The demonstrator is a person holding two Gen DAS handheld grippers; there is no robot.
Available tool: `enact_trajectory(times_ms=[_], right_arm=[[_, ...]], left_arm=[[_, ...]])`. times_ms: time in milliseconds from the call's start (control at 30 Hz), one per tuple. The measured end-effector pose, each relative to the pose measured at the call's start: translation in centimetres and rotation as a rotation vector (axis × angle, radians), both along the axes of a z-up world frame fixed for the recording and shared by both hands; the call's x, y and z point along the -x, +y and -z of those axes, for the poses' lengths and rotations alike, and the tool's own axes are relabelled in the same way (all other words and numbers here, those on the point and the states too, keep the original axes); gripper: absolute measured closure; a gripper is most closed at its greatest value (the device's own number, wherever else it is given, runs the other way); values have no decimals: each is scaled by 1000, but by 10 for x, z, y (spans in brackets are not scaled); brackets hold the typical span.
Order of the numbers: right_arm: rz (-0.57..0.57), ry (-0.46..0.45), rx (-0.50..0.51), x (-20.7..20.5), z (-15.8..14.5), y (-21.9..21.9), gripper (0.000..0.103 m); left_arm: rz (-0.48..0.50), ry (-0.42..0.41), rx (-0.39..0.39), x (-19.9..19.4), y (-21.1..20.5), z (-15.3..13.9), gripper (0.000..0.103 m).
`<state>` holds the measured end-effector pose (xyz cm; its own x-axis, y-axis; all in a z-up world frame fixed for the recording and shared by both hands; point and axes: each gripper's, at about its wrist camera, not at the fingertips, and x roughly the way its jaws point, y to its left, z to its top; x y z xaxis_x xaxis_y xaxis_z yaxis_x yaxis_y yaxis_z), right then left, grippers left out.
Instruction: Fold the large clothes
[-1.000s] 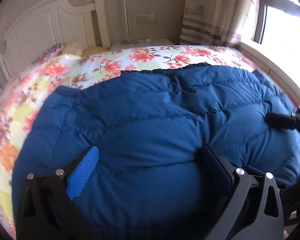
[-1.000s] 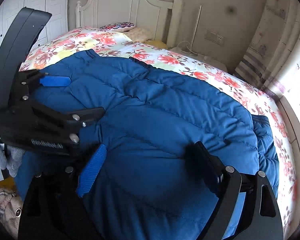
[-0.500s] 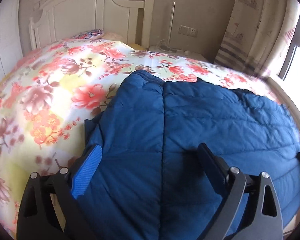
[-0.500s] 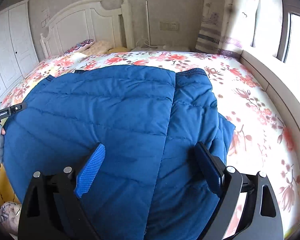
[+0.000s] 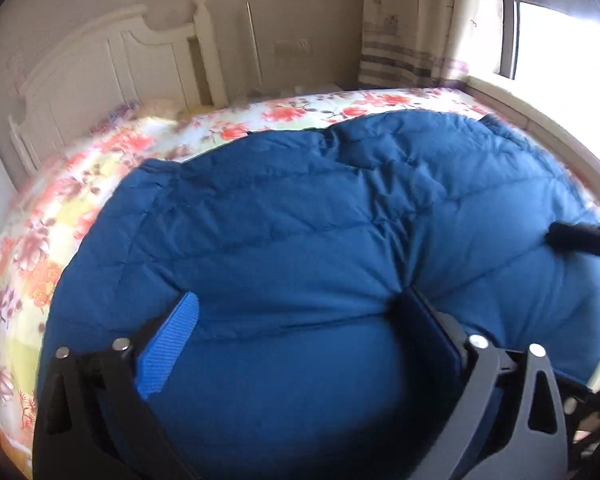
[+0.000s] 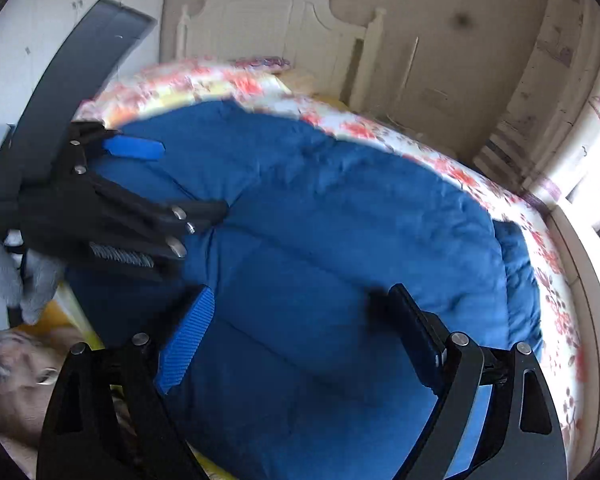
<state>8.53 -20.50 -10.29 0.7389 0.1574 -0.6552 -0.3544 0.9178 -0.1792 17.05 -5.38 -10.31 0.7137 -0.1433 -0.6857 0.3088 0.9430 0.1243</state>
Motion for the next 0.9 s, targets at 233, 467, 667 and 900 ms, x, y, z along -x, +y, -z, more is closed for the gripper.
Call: enact_trajectory(times_ms=[233,467,667,900], right_arm=[[72,-17,-42,15,-9,-46,17],[222,10,-213,34,7,-134,15],[257,13,-192,36,7,-128,14],[174,-98,-145,58,-26,-77,15]], left_arm=[[-65,9,49,1,43,-7,2],[-267,27,145,-1,142,1,2],[-278,57,204,-5,154,6,2],[-224,-52,159,30,115,-33,4]])
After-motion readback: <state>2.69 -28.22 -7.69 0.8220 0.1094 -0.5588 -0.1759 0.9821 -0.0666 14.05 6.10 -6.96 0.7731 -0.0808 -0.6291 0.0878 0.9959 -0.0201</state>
